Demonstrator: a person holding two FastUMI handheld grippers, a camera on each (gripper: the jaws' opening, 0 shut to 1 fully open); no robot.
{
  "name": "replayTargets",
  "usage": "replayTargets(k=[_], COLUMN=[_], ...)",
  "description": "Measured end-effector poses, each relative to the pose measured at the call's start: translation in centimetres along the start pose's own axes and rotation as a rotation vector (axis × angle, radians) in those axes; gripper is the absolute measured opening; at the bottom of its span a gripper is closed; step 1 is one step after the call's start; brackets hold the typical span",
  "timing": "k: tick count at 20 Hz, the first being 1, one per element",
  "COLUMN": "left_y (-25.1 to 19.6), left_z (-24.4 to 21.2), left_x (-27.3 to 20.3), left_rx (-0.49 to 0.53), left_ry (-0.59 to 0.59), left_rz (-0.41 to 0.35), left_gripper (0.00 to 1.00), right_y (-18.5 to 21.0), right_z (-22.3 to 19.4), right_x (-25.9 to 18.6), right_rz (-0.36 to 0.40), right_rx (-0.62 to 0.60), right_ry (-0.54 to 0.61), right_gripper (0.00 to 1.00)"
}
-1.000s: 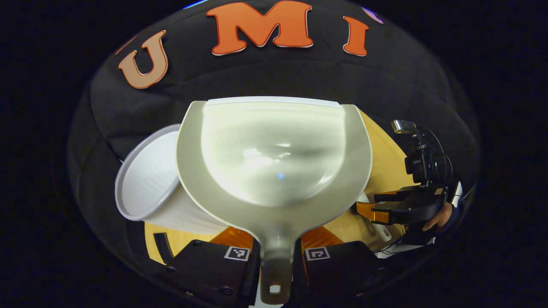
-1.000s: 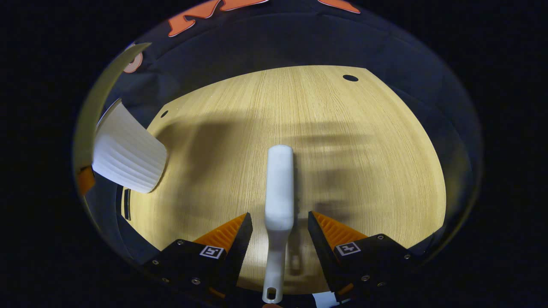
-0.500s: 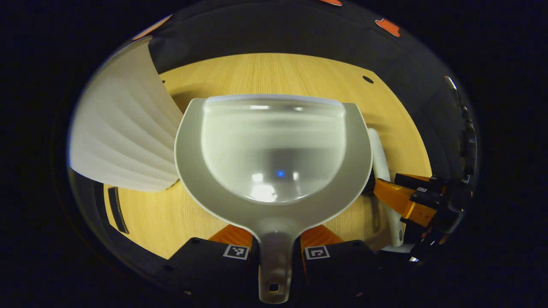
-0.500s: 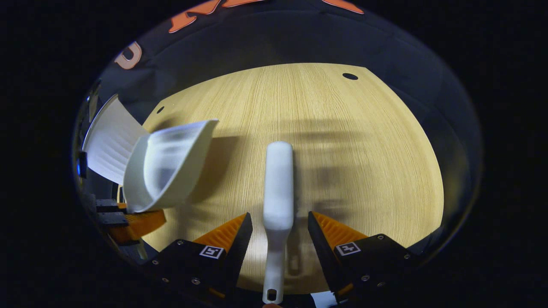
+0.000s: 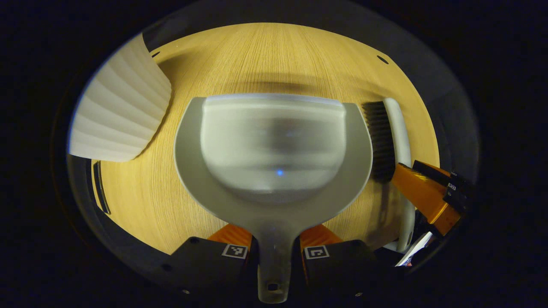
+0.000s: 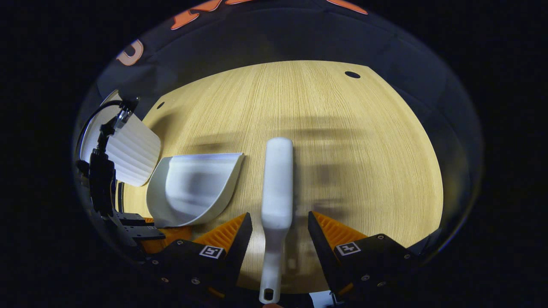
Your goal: Pick up the small broom and dustpan from the desktop, sweep the trash into the dustpan with the broom, and then empty the trash into the garbage bin.
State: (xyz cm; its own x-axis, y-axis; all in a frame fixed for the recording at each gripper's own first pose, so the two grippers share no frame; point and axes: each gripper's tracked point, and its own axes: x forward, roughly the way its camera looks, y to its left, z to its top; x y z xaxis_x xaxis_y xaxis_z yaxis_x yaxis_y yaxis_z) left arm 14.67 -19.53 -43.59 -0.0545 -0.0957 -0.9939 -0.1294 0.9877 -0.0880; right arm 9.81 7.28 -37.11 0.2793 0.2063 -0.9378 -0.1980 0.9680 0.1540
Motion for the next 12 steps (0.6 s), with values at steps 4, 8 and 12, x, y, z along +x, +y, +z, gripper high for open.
replayTargets(k=[4, 8, 12], left_y=[-1.1, -1.5, -0.5], left_z=[-0.3, 0.0, 0.3], left_x=[0.2, -0.7, -4.1], left_rx=[0.003, 0.021, 0.040], left_ry=[0.002, -0.027, -0.101], left_rz=[-0.017, -0.036, -0.028], left_gripper=[0.37, 0.56, 0.78], right_y=[-0.2, -0.5, -0.9], right_z=[0.2, 0.2, 2.2], right_x=[0.0, -0.7, -3.6], right_rz=[0.001, -0.001, -0.004], right_rx=[0.007, 0.017, 0.029], right_ry=[-0.006, -0.024, -0.099], right_gripper=[0.81, 0.91, 0.96])
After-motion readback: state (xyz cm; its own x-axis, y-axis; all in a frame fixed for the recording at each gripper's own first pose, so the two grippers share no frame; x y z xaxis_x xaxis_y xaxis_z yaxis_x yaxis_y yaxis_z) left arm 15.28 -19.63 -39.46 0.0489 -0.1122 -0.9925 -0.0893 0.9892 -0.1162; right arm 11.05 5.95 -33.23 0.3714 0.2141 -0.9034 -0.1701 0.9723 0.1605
